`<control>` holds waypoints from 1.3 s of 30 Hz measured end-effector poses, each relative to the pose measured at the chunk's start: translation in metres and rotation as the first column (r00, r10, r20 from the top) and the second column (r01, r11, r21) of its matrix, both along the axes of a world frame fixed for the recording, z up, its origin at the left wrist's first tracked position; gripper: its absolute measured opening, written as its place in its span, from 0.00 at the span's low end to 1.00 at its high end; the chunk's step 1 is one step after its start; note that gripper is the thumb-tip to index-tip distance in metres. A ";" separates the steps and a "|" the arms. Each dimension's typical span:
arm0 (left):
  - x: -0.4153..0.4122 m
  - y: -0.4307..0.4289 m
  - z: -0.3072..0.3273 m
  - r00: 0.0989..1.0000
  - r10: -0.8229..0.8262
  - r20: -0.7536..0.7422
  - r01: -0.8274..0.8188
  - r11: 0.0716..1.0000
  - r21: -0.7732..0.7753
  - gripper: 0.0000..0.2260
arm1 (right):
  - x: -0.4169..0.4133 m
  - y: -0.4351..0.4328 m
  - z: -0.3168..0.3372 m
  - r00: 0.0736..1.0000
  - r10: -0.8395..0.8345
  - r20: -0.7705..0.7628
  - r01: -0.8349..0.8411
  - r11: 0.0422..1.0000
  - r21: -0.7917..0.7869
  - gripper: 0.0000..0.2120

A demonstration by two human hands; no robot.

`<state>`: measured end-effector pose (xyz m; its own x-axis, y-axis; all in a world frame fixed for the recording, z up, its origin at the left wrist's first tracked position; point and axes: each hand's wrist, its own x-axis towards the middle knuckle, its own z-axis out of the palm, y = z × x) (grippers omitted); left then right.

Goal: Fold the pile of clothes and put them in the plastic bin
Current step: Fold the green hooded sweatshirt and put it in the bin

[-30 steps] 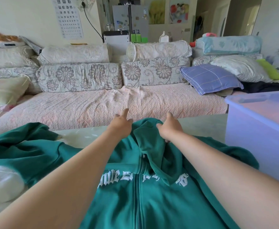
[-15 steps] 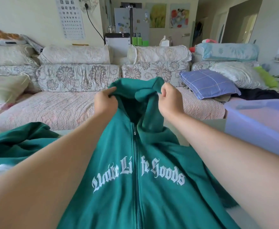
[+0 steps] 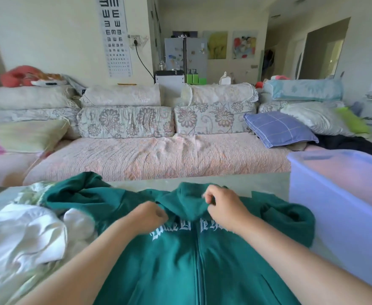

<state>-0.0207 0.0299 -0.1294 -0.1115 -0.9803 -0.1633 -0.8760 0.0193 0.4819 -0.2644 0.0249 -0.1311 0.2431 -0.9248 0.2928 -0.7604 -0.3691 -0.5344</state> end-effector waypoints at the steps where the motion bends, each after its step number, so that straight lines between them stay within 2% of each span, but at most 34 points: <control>1: 0.002 0.006 -0.008 1.000 0.010 0.015 -0.010 1.000 -0.009 0.09 | 0.000 0.011 -0.005 0.998 0.025 -0.056 -0.021 0.998 0.064 0.15; 4: 0.004 0.017 -0.026 0.997 0.035 0.071 -0.027 0.994 -0.107 0.09 | -0.003 0.035 -0.013 0.969 0.099 -0.225 -0.058 0.981 0.183 0.27; 7: -0.001 0.023 -0.034 0.994 0.002 0.114 0.027 0.965 -0.260 0.16 | -0.009 0.048 -0.013 0.911 0.123 -0.394 -0.016 0.965 0.263 0.19; 10: -0.011 0.023 -0.035 0.985 -0.034 0.169 0.096 0.923 -0.374 0.26 | -0.012 0.058 -0.013 0.873 0.151 -0.465 0.047 0.921 0.387 0.11; 11: -0.013 0.021 -0.034 0.980 -0.036 0.195 0.110 0.916 -0.386 0.29 | -0.012 0.061 -0.012 0.868 0.146 -0.474 0.061 0.917 0.394 0.13; 12: -0.014 0.017 -0.034 0.975 -0.040 0.219 0.122 0.919 -0.374 0.32 | -0.011 0.061 -0.011 0.873 0.126 -0.472 0.069 0.925 0.374 0.19; 15: -0.018 0.008 -0.039 0.929 -0.090 0.358 0.199 0.940 -0.279 0.35 | -0.006 0.054 -0.012 0.918 0.044 -0.393 0.026 0.985 0.172 0.39; 16: -0.018 0.004 -0.042 0.903 -0.100 0.418 0.225 0.939 -0.260 0.34 | -0.003 0.052 -0.013 0.924 0.064 -0.376 -0.021 0.993 0.117 0.42; 18: -0.017 -0.002 -0.048 0.865 -0.081 0.496 0.255 0.921 -0.294 0.25 | 0.001 0.047 -0.018 0.887 0.129 -0.442 -0.098 0.991 0.093 0.45; 20: -0.013 -0.006 -0.048 0.884 -0.026 0.466 0.249 0.871 -0.424 0.16 | 0.002 0.042 -0.025 0.846 0.138 -0.515 -0.073 0.987 0.144 0.46; 22: -0.008 -0.007 -0.042 0.956 0.003 0.293 0.189 0.758 -0.624 0.14 | 0.001 0.036 -0.032 0.882 0.097 -0.460 0.001 0.978 0.209 0.39; 24: -0.004 -0.005 -0.029 0.989 -0.041 0.141 0.137 0.597 -0.790 0.13 | 0.002 0.030 -0.034 0.951 0.050 -0.306 0.011 0.981 0.195 0.23; 26: -0.003 -0.002 -0.015 0.993 -0.107 0.058 0.101 0.465 -0.880 0.14 | 0.006 0.028 -0.030 0.982 -0.021 -0.189 0.025 1.000 0.018 0.14; 27: -0.002 0.001 -0.007 0.993 -0.120 0.017 0.069 0.444 -0.893 0.15 | 0.007 0.028 -0.028 0.990 -0.055 -0.129 0.045 0.995 -0.085 0.12; 28: 0.000 0.002 0.001 0.992 -0.121 -0.022 0.038 0.471 -0.881 0.16 | 0.008 0.029 -0.024 0.995 -0.066 -0.068 0.054 0.984 -0.168 0.11; 29: 0.004 0.004 0.009 0.992 -0.117 -0.053 0.023 0.567 -0.823 0.18 | 0.009 0.030 -0.021 0.998 -0.056 -0.031 0.048 0.975 -0.219 0.12; 30: 0.009 0.006 0.018 0.989 -0.126 -0.074 0.042 0.730 -0.683 0.19 | 0.008 0.033 -0.017 0.999 -0.028 -0.039 0.018 0.973 -0.230 0.13; 31: 0.015 0.010 0.024 0.984 -0.168 -0.062 0.125 0.893 -0.433 0.19 | 0.006 0.035 -0.015 0.994 0.016 -0.113 -0.038 0.981 -0.192 0.14; 32: 0.021 0.014 0.027 0.969 -0.246 -0.018 0.241 0.960 -0.141 0.18 | 0.003 0.038 -0.014 0.968 0.069 -0.243 -0.101 0.988 -0.120 0.15; 33: 0.026 0.019 0.025 0.947 -0.319 0.020 0.316 0.944 0.098 0.17 | 0.000 0.040 -0.016 0.910 0.120 -0.397 -0.145 0.989 -0.034 0.17; 34: 0.030 0.021 0.019 0.935 -0.352 0.029 0.335 0.910 0.245 0.18 | -0.003 0.043 -0.019 0.841 0.172 -0.514 -0.170 0.984 0.050 0.20; 35: 0.032 0.023 0.009 0.934 -0.355 0.029 0.334 0.900 0.280 0.19 | -0.006 0.046 -0.022 0.788 0.226 -0.573 -0.173 0.974 0.146 0.23; 37: 0.032 0.023 -0.012 0.966 -0.245 0.079 0.237 0.966 0.102 0.20 | -0.010 0.052 -0.028 0.771 0.310 -0.556 -0.152 0.938 0.312 0.31; 38: 0.030 0.023 -0.020 0.971 -0.190 0.147 0.192 0.981 -0.001 0.23 | -0.011 0.052 -0.029 0.774 0.325 -0.544 -0.146 0.927 0.346 0.35; 39: 0.027 0.024 -0.023 0.964 -0.155 0.215 0.164 0.986 -0.023 0.29 | -0.012 0.052 -0.030 0.770 0.313 -0.555 -0.137 0.932 0.336 0.38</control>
